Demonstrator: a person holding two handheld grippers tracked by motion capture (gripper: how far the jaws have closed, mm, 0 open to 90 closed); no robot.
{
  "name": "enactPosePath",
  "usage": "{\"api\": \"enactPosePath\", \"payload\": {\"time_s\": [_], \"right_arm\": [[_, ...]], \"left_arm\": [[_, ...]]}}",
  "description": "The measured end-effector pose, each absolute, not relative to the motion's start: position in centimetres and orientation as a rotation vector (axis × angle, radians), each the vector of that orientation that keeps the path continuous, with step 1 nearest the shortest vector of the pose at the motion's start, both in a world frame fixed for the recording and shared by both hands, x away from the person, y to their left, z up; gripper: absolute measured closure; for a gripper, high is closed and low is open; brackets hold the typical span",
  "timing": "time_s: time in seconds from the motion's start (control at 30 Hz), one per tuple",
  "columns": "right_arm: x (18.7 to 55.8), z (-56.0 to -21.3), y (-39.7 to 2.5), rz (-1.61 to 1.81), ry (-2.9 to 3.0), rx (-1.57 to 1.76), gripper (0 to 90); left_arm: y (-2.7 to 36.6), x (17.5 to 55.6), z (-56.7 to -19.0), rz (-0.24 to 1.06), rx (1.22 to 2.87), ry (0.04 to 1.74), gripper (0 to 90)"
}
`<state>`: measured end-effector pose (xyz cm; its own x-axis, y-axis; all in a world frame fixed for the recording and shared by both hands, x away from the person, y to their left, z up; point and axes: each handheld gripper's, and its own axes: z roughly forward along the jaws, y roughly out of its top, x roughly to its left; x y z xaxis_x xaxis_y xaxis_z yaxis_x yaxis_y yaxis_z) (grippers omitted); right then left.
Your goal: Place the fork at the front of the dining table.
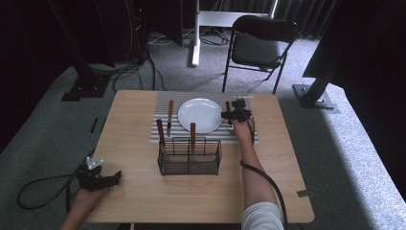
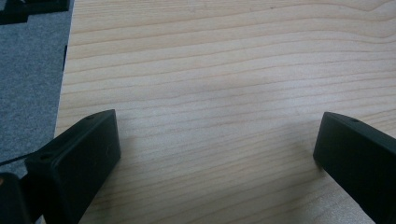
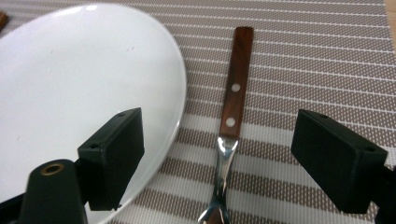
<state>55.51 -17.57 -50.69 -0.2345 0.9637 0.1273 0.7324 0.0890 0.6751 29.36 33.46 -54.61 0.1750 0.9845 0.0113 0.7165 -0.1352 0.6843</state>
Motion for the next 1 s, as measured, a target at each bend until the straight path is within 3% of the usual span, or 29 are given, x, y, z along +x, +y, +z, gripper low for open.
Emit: {"api": "enactPosePath", "payload": {"time_s": [1.0], "right_arm": [[50.8,-50.0,-19.7,1.052,2.006,1.621,16.4]], "left_arm": [[33.5,29.4,-54.6,0.645,1.916,1.599,0.4]]}}
